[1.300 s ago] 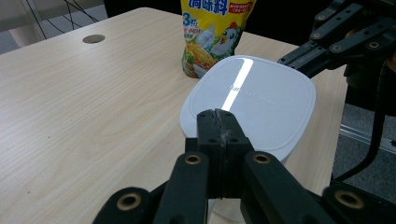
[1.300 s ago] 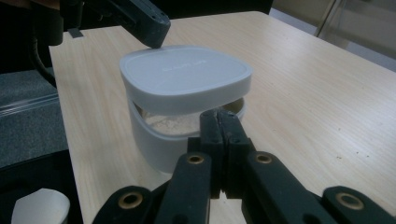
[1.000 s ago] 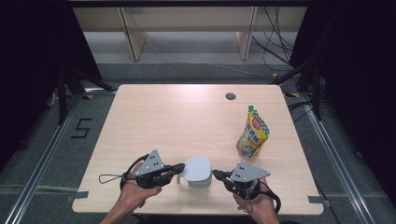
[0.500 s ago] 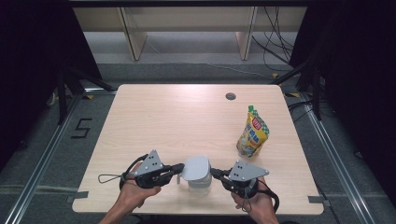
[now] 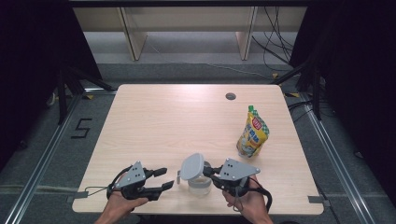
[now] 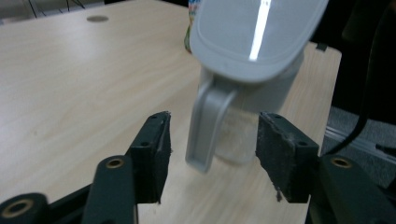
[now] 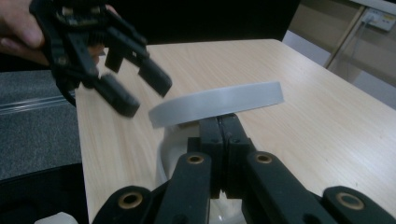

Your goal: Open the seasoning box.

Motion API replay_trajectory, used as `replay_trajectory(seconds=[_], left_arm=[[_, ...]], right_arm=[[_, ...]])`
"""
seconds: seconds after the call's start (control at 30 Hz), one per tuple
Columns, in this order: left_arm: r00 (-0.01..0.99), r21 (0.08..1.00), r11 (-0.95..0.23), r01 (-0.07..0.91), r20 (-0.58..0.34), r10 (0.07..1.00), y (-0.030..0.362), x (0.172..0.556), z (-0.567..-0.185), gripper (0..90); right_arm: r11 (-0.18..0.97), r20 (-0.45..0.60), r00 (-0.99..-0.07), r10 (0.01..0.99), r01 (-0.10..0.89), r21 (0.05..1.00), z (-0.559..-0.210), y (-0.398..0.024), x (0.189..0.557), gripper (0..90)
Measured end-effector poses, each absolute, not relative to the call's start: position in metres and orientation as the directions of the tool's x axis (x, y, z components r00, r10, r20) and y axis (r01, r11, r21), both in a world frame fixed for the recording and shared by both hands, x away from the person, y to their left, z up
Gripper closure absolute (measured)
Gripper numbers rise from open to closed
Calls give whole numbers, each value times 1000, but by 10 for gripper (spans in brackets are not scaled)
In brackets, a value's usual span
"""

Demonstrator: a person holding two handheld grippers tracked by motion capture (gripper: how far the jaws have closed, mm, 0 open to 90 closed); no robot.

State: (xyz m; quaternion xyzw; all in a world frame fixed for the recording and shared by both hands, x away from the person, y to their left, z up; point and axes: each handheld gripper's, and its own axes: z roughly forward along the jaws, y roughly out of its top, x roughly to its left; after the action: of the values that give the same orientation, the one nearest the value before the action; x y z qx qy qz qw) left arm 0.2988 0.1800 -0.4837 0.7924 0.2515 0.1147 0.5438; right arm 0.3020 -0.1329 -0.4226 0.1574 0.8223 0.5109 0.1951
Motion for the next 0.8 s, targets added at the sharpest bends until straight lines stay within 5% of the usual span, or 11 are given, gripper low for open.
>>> replay_trajectory(seconds=[0.37, 0.6, 0.8], left_arm=[[812, 888, -305, 344, -119, 571, 182, 292, -500, 349], [814, 878, -315, 361, -131, 566, 180, 289, -501, 314], [801, 863, -348, 367, -103, 590, 184, 285, -502, 296]], right_arm=[[446, -180, -897, 403, 21, 895, -415, -100, 300, 899], [417, -170, -879, 446, 36, 908, -415, -116, 300, 877], [379, -169, -816, 552, 65, 923, -424, -145, 301, 718]])
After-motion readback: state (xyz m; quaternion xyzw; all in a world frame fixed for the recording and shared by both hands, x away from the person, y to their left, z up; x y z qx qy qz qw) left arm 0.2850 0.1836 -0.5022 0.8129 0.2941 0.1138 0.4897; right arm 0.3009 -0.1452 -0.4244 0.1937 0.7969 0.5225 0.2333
